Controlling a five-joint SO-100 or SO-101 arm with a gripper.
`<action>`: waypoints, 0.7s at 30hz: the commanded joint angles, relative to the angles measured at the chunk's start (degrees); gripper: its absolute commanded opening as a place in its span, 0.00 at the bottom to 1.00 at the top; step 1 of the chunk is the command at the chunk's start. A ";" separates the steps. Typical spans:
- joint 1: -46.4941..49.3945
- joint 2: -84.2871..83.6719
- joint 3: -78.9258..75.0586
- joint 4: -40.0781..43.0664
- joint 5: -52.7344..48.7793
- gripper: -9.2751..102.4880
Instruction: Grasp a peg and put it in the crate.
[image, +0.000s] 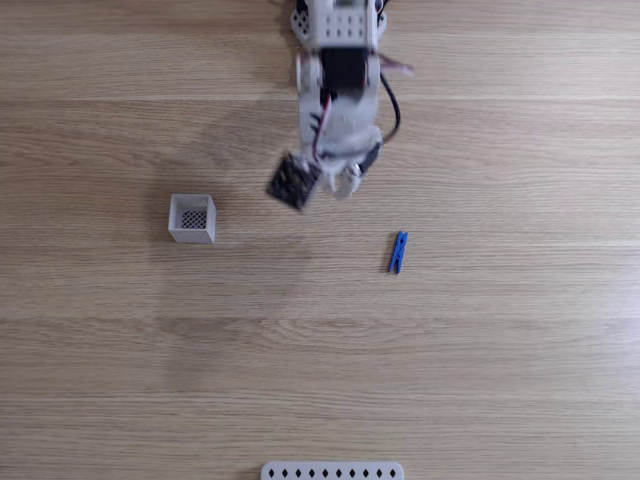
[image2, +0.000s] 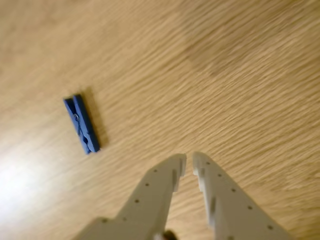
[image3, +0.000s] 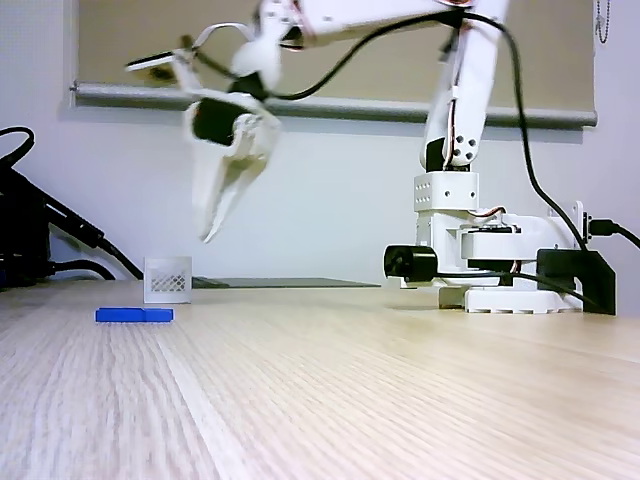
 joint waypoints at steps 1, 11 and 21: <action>-2.90 -4.39 -17.49 6.33 -6.68 0.08; -6.33 -17.40 -27.42 1.41 -9.23 0.23; -6.33 -21.09 -27.33 -2.37 -9.14 0.41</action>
